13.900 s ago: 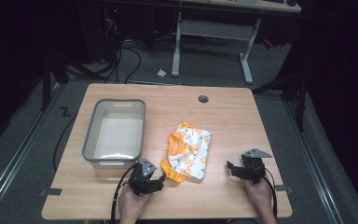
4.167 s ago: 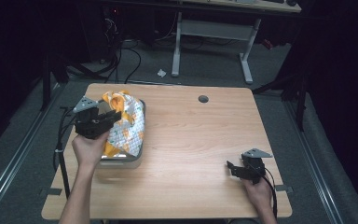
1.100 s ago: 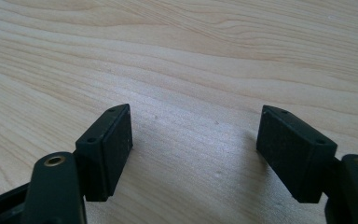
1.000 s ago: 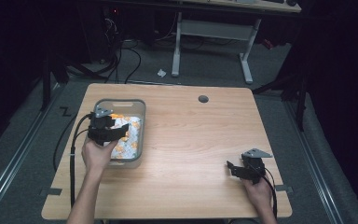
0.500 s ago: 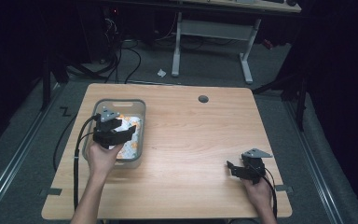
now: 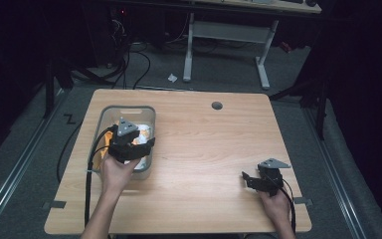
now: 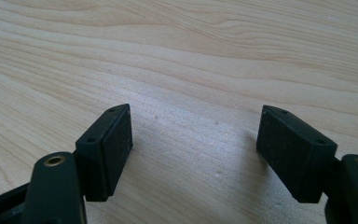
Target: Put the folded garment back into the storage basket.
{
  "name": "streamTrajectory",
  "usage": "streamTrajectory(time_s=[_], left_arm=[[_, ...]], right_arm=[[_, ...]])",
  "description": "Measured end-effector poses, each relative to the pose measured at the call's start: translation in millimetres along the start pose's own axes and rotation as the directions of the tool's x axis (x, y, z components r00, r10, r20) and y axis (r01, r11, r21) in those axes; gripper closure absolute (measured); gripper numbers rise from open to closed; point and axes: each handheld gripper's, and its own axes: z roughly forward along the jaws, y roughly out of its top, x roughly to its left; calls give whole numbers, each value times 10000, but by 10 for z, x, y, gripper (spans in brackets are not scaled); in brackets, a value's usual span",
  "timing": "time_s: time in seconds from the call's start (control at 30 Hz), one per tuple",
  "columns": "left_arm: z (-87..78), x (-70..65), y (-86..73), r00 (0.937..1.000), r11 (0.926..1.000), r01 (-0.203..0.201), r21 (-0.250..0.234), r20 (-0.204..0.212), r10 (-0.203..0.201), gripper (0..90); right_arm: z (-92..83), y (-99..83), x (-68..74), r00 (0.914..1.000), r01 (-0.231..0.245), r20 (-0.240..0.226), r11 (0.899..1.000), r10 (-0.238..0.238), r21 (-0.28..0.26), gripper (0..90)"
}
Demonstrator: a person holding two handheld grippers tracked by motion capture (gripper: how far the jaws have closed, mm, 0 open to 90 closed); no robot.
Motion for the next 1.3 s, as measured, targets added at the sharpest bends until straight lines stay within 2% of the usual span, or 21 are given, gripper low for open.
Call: streamTrajectory(time_s=[0.63, 0.87, 1.3], left_arm=[[19, -160, 13, 9990, 9999, -96, -86, 426, 100, 387], [53, -276, 21, 9971, 9997, -231, -116, 717, 239, 388], [62, -400, -7, 9938, 9990, -390, -234, 1030, 412, 389]], right_arm=[[1, 1, 0, 10000, -10, 2, 10000, 10, 1, 270], [1, 1, 0, 10000, -11, 2, 10000, 11, 1, 270], [0, 1, 0, 10000, -11, 3, 10000, 11, 2, 270]])
